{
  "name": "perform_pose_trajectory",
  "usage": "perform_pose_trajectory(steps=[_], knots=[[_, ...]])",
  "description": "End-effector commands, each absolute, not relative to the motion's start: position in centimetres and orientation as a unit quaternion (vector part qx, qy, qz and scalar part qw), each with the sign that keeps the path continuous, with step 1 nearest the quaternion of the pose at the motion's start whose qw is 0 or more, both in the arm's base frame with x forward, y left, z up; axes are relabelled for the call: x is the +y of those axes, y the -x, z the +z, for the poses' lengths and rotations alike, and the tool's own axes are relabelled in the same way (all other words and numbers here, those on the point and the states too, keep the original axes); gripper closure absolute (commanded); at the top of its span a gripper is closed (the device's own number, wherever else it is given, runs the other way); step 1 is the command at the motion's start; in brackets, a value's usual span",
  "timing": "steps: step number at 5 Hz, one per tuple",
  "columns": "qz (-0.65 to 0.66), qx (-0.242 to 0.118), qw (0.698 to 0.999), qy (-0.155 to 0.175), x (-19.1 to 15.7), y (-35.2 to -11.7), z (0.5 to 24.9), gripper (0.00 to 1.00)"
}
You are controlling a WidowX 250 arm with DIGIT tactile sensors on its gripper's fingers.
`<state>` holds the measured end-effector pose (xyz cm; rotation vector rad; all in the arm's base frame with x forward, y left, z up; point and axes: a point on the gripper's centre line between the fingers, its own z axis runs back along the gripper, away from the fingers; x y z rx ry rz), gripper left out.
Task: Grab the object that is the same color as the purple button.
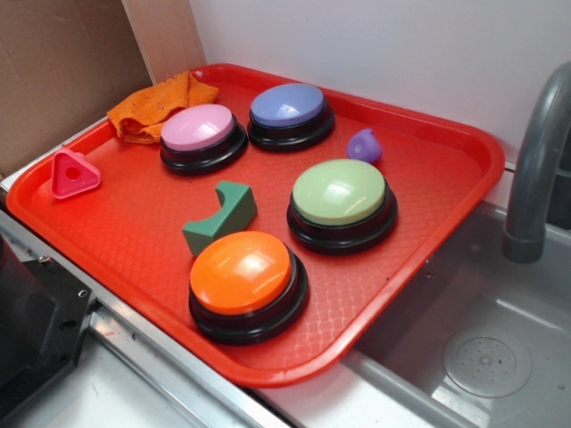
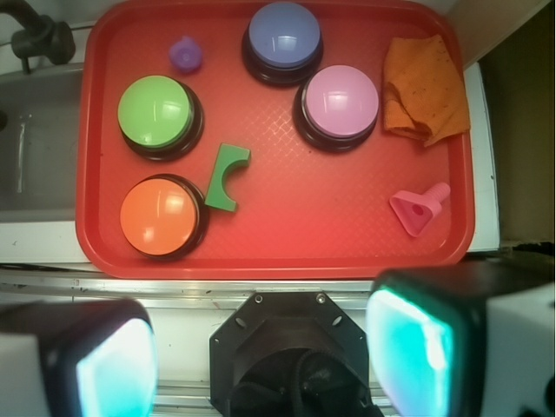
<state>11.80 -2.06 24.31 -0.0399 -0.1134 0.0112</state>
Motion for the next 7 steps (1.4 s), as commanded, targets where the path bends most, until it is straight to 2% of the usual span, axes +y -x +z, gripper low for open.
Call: perform_pose_trajectory(steps=[1, 2, 4, 5, 6, 7], knots=[[0.006, -0.057, 0.998, 0.02, -2.1, -11.8, 24.3, 0.0], [0.058, -0.028, 0.998, 0.019, -2.1, -13.7, 23.9, 0.0], [0.109, -0.031, 0.994, 0.003, -3.2, -18.8, 23.6, 0.0], [0.155, -0.05, 0.986, 0.021, -4.5, -22.0, 22.6, 0.0], [0.199, -0.035, 0.978, 0.039, -5.4, -24.9, 20.5, 0.0], [0.257, -0.045, 0.964, 0.045, -6.5, -27.1, 17.6, 0.0]])
